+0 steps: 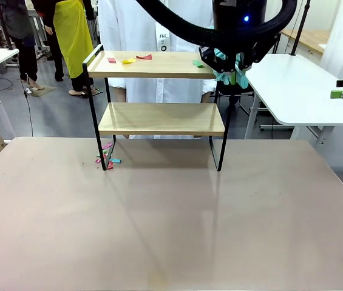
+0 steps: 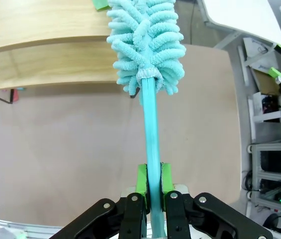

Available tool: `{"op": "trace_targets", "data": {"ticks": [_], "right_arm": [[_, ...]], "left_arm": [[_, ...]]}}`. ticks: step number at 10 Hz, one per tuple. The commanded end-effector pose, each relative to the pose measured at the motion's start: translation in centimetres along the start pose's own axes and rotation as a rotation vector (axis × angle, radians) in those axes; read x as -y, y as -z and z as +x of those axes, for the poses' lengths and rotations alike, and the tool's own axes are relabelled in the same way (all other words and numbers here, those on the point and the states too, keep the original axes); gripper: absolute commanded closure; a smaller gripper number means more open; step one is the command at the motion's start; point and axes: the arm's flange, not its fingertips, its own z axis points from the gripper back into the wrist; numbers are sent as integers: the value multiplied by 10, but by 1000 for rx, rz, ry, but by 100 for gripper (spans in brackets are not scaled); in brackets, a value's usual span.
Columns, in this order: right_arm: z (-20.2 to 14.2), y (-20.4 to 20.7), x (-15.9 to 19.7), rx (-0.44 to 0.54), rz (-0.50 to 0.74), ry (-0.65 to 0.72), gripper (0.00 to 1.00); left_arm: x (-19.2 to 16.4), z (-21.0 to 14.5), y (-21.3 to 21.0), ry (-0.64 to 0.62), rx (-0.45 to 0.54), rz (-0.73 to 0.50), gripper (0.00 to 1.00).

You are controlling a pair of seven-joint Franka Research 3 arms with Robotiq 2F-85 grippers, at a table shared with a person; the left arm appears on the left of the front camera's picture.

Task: Clean the shelf.
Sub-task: Clean the specific section of the Shelf indicated by the human with the Duster.

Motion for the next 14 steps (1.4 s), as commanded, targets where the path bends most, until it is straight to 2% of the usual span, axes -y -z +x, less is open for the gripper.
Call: {"op": "trace_targets", "data": {"ticks": [1,2,6,9,14], "right_arm": [[2,0,-1,1,0,-4,0],[2,0,-1,1,0,-4,0],[2,0,-1,1,0,-4,0],[2,0,-1,1,0,-4,0],[2,0,-1,1,0,-4,0]], "left_arm": [[0,0,-1,-1,1,-1,87],[-1,7,-7,45,31,57,87],[-10,27,-17,163,1,185,87],[-24,31,-12,201,6,264,87],[-68,33,-15,225,13,361,87]]}}
